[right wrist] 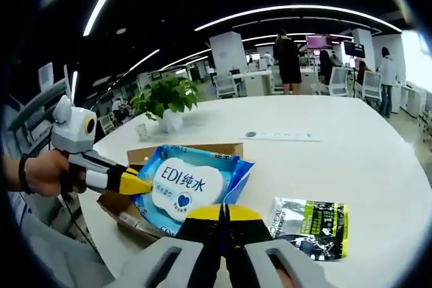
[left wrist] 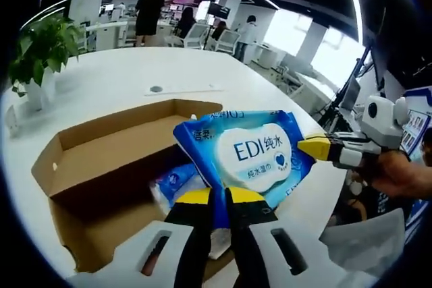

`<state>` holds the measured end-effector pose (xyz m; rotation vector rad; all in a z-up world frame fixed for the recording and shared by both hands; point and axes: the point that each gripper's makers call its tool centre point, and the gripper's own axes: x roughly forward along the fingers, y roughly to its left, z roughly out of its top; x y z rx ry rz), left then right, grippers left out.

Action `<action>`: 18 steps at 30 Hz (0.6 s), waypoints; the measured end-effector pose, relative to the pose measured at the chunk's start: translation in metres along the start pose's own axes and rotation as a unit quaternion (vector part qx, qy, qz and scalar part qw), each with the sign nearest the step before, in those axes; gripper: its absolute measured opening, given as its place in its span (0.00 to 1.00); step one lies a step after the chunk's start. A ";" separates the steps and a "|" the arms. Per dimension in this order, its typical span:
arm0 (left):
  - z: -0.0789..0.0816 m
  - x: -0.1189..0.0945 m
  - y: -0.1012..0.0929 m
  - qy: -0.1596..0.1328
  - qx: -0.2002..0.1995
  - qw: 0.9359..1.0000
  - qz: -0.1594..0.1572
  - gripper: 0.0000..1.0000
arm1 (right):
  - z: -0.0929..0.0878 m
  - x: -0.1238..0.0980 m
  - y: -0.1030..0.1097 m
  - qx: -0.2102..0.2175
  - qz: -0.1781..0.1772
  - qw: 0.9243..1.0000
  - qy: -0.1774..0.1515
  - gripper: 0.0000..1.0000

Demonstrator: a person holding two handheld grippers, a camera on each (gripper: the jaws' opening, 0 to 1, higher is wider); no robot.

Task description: Operate the shoe box by opening the lid, removing the specified soft item, and placing it in the target area until the item is outside and the box remains undamaged.

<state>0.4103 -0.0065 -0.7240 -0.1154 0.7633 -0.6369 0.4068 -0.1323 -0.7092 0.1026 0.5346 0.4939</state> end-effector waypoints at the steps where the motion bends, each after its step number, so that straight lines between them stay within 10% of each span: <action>1: 0.001 0.002 -0.003 0.001 0.002 1.000 -0.001 0.05 | 0.000 -0.002 -0.002 0.002 -0.002 1.000 -0.001 0.00; 18: 0.015 0.048 -0.049 0.022 0.037 0.999 -0.034 0.05 | -0.008 -0.028 -0.060 0.039 -0.039 0.998 -0.014 0.00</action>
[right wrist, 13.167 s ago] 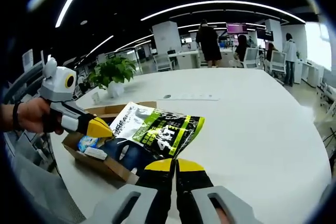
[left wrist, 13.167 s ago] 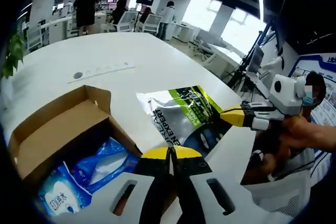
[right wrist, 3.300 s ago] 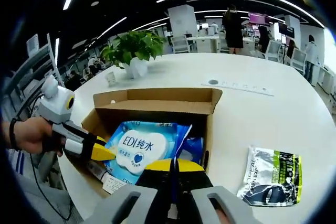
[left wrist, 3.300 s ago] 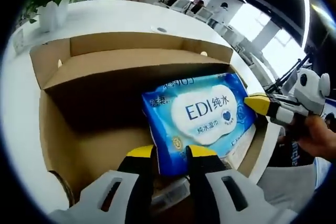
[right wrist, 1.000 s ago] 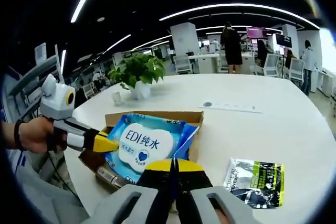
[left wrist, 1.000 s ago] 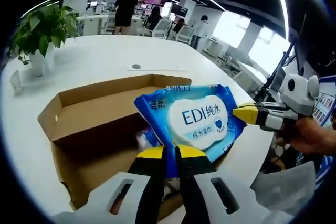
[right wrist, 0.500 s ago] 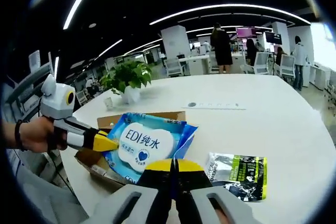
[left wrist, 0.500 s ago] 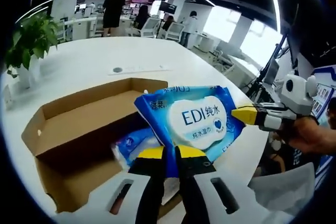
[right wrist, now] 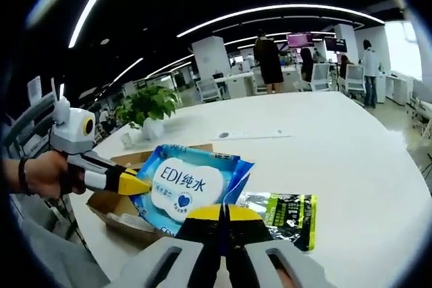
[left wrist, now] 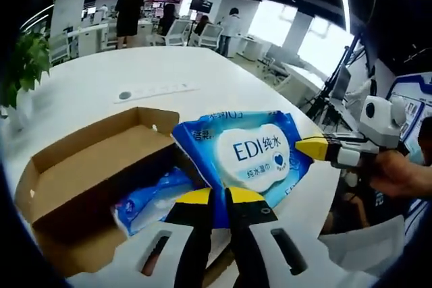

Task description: Operate the shoe box by opening the lid, removing the specified soft item, and placing it in the target area until the item is outside and the box remains undamaged.

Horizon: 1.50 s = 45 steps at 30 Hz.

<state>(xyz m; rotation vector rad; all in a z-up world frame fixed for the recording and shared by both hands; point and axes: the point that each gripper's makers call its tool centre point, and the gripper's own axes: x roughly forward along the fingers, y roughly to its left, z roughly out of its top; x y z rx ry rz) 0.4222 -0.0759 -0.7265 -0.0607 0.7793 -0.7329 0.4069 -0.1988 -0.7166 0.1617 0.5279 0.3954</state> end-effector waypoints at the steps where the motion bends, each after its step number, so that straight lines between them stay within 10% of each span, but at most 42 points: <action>1: 0.001 0.003 -0.002 0.000 0.001 1.000 -0.002 0.05 | -0.001 -0.001 -0.005 0.002 -0.003 1.000 0.000 0.00; 18: 0.020 0.057 -0.033 0.022 0.023 0.999 -0.029 0.05 | 0.002 -0.008 -0.067 0.027 -0.032 0.999 -0.001 0.00; 45: -0.008 0.124 -0.034 0.103 0.066 0.992 -0.015 0.06 | -0.037 0.026 -0.121 0.048 -0.029 0.996 0.065 0.00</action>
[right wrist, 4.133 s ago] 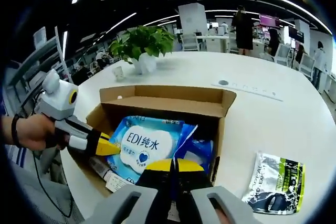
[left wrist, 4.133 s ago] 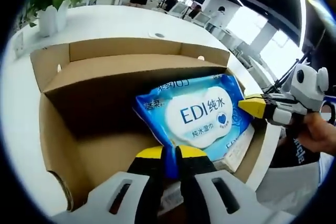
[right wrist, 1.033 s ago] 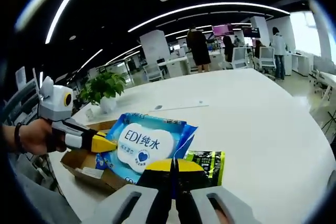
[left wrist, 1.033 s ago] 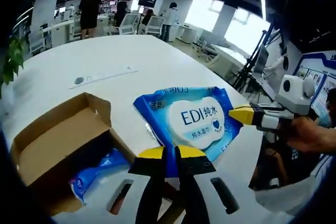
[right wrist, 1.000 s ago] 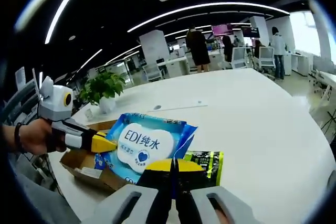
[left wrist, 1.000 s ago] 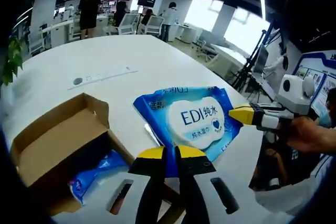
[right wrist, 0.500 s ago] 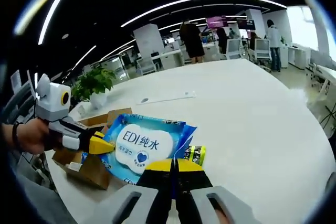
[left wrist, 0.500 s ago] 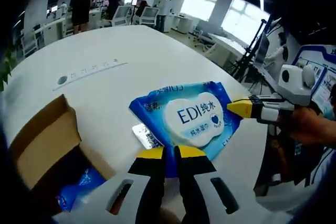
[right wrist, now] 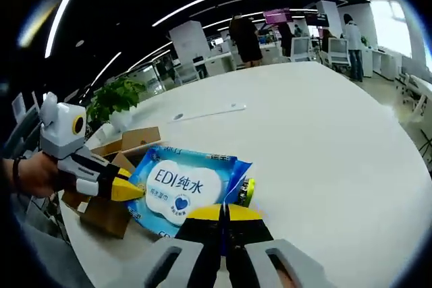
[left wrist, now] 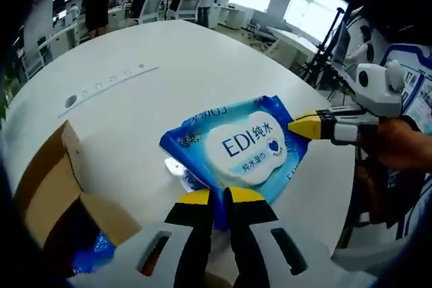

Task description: Operate the shoe box by opening the lid, removing the specified soft item, and placing it in the target area until the item is outside and the box remains undamaged.

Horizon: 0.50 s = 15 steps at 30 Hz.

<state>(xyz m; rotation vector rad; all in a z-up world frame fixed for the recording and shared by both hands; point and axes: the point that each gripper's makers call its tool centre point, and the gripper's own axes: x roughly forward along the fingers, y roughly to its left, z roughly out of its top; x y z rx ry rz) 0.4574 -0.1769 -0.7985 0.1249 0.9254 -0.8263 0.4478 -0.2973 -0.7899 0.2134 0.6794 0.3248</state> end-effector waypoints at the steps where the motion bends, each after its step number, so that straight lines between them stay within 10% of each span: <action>1: -0.001 0.001 0.000 0.002 0.002 1.000 0.001 0.06 | -0.001 0.002 -0.001 0.000 0.001 1.000 0.002 0.00; 15: -0.023 0.015 0.009 0.052 0.013 0.998 0.022 0.07 | -0.017 0.022 -0.004 -0.015 0.007 0.999 0.038 0.00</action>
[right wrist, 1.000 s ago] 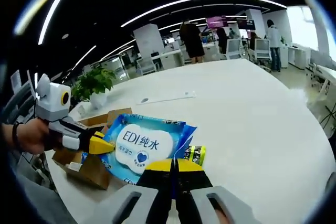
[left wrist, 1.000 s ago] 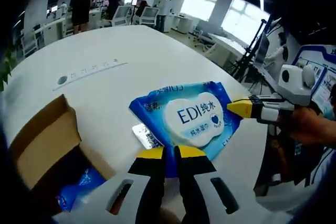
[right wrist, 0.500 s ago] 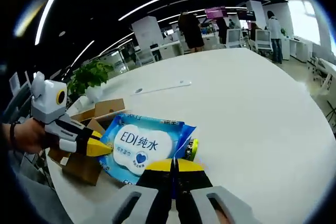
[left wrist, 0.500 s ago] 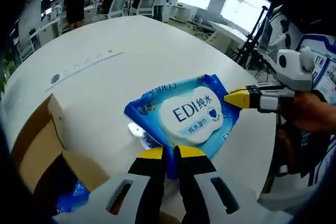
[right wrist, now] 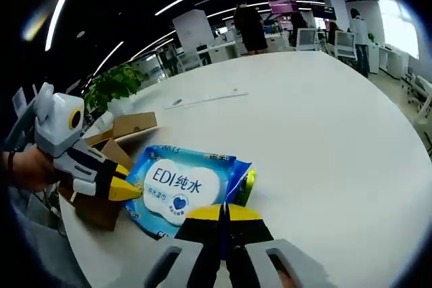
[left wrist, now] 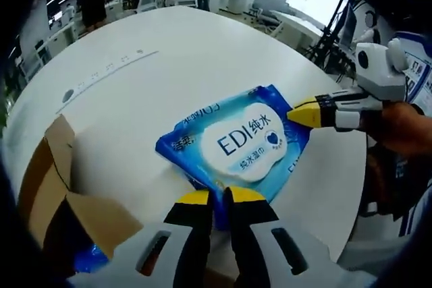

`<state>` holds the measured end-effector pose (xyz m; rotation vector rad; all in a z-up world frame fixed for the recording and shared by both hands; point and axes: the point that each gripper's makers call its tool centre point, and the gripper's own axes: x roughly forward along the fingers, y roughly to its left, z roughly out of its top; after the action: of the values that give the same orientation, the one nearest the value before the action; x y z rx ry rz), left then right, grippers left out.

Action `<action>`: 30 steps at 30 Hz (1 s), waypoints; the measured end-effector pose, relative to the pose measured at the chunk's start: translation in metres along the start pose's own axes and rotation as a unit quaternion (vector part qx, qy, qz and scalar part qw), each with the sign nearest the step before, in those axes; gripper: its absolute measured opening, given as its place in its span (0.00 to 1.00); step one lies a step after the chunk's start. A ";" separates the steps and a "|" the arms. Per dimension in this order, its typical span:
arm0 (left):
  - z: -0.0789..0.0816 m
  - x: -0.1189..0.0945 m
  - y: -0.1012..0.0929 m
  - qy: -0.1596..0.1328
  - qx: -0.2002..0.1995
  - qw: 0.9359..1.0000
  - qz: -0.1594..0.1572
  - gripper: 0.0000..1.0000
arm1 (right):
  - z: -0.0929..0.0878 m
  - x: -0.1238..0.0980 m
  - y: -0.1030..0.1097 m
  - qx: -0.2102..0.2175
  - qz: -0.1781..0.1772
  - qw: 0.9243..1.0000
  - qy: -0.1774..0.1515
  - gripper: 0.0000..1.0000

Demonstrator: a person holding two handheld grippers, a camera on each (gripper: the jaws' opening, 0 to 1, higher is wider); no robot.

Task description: Operate the shoe box by opening the lid, removing the specified soft item, and placing it in the target area until the item is outside and the box remains undamaged.

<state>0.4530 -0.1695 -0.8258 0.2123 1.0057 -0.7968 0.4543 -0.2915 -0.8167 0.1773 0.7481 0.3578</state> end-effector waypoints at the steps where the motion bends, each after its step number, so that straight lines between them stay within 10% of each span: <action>1: 0.000 0.001 0.000 0.000 0.000 1.000 0.000 0.07 | 0.000 0.000 0.000 0.000 0.000 1.000 0.001 0.00; 30: -0.004 -0.021 -0.008 -0.012 0.012 1.000 0.017 0.30 | 0.012 -0.012 -0.009 -0.024 -0.032 0.999 -0.004 0.00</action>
<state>0.4392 -0.1627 -0.8089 0.2391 0.9670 -0.7799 0.4566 -0.3044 -0.8023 0.1088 0.7350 0.3134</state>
